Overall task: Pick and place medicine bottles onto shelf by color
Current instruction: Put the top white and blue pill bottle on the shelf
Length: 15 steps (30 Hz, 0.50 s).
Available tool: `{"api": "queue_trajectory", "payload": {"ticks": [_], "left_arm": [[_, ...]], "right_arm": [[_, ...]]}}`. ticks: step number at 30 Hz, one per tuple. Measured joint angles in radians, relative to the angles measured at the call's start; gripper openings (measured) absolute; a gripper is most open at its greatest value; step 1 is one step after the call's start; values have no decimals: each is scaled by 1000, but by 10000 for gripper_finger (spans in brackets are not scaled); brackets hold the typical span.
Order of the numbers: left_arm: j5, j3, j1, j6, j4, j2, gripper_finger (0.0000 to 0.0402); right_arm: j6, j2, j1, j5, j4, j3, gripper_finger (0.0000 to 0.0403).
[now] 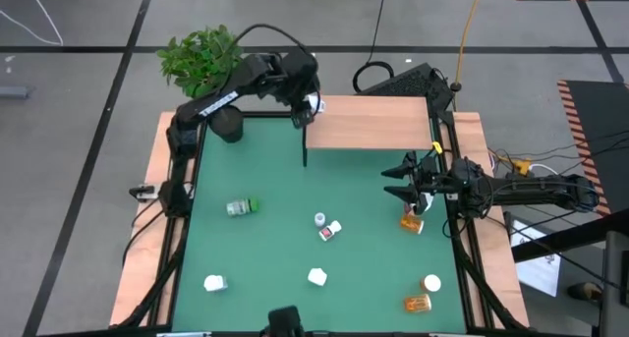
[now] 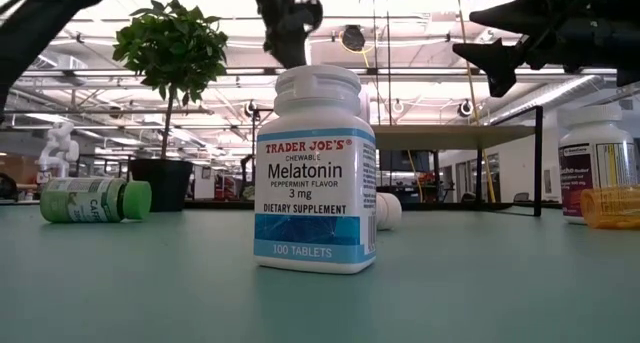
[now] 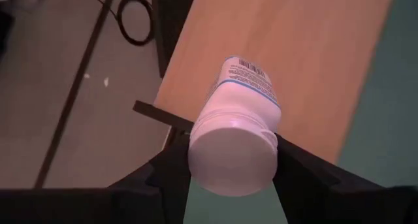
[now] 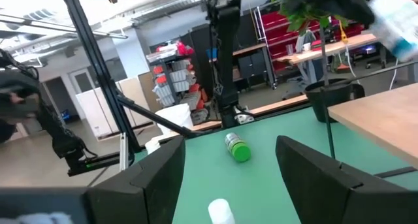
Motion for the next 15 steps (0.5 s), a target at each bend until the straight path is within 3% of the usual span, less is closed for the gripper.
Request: {"api": "queue_trajectory", "payload": {"ticks": [15], "left_arm": [[49, 0, 61, 41, 65, 74, 195]], "right_arm": [[-12, 1, 0, 55, -11, 0, 235]]}}
